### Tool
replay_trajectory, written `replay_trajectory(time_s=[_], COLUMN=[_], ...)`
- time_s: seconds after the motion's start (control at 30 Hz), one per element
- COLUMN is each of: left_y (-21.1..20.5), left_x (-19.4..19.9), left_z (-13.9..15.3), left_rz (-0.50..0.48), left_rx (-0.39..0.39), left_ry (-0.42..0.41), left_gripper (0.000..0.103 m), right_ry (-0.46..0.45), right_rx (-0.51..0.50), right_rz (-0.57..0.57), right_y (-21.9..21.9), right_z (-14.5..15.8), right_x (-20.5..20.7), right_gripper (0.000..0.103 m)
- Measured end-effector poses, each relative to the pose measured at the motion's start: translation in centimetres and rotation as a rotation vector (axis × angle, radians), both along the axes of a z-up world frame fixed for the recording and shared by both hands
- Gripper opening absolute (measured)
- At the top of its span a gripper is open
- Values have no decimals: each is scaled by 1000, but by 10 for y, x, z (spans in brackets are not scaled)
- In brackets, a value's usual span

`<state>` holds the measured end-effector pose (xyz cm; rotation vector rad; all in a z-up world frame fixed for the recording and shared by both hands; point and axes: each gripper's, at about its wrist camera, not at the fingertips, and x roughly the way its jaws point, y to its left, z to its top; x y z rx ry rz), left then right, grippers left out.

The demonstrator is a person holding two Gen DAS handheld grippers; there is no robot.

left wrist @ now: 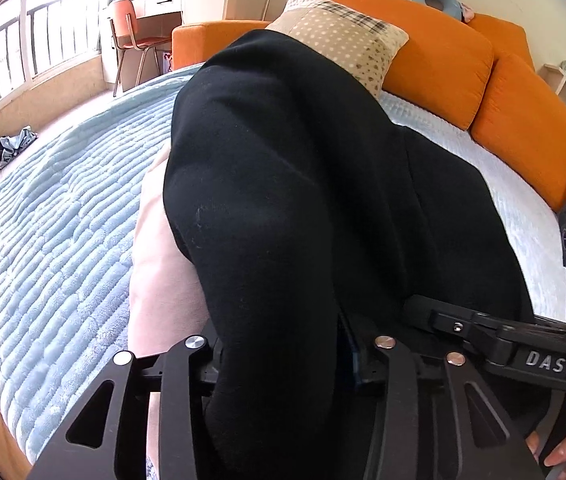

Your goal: Fold large clothes

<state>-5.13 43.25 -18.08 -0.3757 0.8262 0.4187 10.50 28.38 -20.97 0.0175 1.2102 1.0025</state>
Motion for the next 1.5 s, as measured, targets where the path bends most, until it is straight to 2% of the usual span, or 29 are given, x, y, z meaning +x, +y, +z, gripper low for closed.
replay_trajectory(time_s=[0.17,0.23,0.3,0.4,0.47,0.5,0.57,0.6,0.63,0.7,0.73,0.77,0.83,0.9,0.93,1.0,1.07,1.13,1.23,1.3,1.33,1.4,1.43,1.5], left_y=[6,9,11,14,14,13,3,-6,-11,-22,-23,-22,-11,2,1,-9,-14,-18,-25,-23,-21,-15,-5,16], left_x=[-9,-18,-32,-50,-58,-59,-60,-62,-62,-64,-60,-60,-57,-61,-61,-57,-54,-54,-52,-36,-16,11,32,65], left_z=[2,9,21,42,63,68,77,77,75,60,52,41,11,-9,-10,-6,2,21,68,92,102,104,103,92], left_rz=[-11,-14,0,9,14,10,-25,-49,-68,-112,-116,-113,-87,-68,-73,-87,-95,-96,-111,-152,-177,-210,-197,-173], left_rx=[-52,-86,-70,-41,-6,-5,16,45,59,61,56,40,-32,-124,-114,-29,20,57,144,129,139,138,162,144], left_ry=[-17,-20,-26,-44,-56,-54,-45,-34,-25,3,24,46,90,59,54,69,85,76,-20,-77,-85,-65,-34,24], left_gripper=[65,74,75,75,75,75,75,75,75,75,75,75,75,79,80,80,79,72,70,79,79,79,79,77], right_ry=[70,73,29,-44,-124,-202,-274,-292,-281,-233,-219,-199,-229,-171,-148,-142,-164,-204,-315,-370,-382,-374,-373,-379], right_rx=[36,25,-11,-11,-22,-34,-10,6,35,77,75,42,-78,-125,-125,-118,-128,-128,-94,-48,-16,8,14,12], right_rz=[-12,-5,-22,-48,-59,-60,-25,-5,27,113,142,181,184,158,144,123,124,132,106,76,64,53,49,32], right_y=[-23,-31,-46,-71,-80,-84,-88,-91,-91,-91,-89,-84,-74,-77,-78,-80,-80,-81,-91,-91,-87,-73,-70,-59], right_z=[0,8,20,47,68,84,102,107,110,108,104,90,59,24,14,5,10,24,60,81,88,92,90,85], right_x=[7,9,12,17,14,7,-8,-18,-24,-44,-52,-60,-63,-54,-51,-49,-52,-59,-67,-68,-65,-59,-62,-59], right_gripper=[68,77,84,85,86,86,83,78,68,62,55,54,54,53,53,54,54,55,55,56,55,55,54,53])
